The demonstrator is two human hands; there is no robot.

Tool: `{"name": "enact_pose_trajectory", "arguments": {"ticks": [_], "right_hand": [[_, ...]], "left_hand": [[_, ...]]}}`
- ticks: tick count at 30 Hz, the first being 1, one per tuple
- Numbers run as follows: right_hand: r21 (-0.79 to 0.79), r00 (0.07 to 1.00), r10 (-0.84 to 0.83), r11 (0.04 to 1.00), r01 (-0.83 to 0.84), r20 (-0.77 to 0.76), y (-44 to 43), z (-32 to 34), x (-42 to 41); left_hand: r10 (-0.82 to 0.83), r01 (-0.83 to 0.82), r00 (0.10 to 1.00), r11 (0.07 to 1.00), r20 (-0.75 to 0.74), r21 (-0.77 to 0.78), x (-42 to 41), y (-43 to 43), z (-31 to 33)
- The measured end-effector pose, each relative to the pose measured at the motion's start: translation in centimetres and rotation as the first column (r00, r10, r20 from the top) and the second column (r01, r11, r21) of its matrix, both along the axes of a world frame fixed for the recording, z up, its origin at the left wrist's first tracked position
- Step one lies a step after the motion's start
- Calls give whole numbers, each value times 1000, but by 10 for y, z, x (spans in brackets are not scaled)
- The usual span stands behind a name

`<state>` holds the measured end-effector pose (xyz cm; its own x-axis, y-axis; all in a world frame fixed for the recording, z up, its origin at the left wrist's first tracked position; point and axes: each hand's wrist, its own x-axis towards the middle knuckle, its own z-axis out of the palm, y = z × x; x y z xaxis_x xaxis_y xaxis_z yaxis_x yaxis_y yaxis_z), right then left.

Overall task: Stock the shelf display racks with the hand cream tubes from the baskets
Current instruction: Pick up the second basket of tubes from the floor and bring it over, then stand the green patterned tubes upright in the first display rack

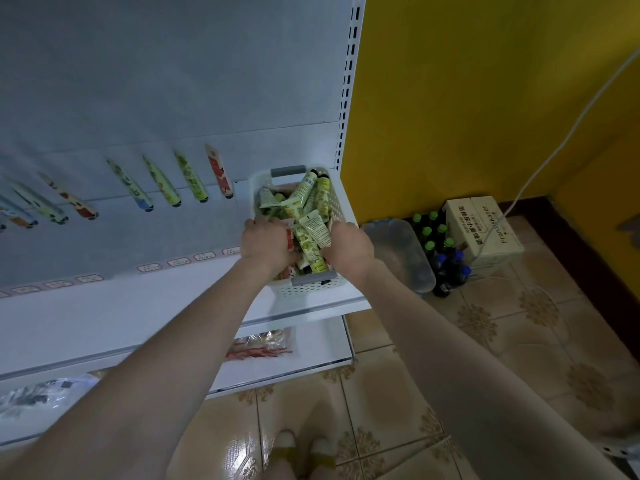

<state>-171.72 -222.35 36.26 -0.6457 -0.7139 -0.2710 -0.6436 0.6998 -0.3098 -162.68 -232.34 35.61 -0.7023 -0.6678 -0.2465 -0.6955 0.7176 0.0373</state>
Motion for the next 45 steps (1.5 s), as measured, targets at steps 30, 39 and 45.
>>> {"name": "enact_pose_trajectory", "arguments": {"ticks": [30,39,45], "right_hand": [[-583,934,-258,730,355,246,-27,1,1],[-854,957,-213,442,274,196,-50,-10,23],[-927,956,-124,242,287,264,-40,-8,89]], "left_hand": [[-104,346,896,774,-433,531,16,-19,-7],[367,450,546,630,-753,633,56,-56,-8],[507,544,358,570,-784,616,116,-54,-10]]}}
